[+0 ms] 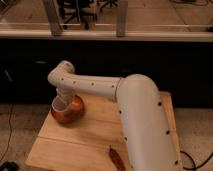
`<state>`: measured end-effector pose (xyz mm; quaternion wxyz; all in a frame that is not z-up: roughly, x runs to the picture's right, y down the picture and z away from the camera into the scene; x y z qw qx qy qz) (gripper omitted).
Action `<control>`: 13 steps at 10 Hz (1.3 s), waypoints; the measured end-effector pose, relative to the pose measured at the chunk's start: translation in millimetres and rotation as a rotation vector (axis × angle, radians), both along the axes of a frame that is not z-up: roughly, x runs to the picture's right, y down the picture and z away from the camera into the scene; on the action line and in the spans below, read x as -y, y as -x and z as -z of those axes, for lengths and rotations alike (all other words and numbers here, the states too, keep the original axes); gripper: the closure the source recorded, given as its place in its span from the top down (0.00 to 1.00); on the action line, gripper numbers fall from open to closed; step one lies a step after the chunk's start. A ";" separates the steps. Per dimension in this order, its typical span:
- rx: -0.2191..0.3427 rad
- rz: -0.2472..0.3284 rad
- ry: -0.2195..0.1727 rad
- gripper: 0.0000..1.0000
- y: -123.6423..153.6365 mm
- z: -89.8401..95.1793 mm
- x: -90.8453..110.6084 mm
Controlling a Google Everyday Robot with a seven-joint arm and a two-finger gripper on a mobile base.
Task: Place the ceramic cup in the ceramic bowl
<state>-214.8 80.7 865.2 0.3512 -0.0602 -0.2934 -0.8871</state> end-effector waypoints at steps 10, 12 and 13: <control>-0.052 -0.088 0.053 0.76 -13.7 16.5 1.6; -0.037 -0.096 0.077 0.80 -16.0 18.6 0.1; -0.031 -0.096 0.083 0.80 -15.5 20.2 -0.6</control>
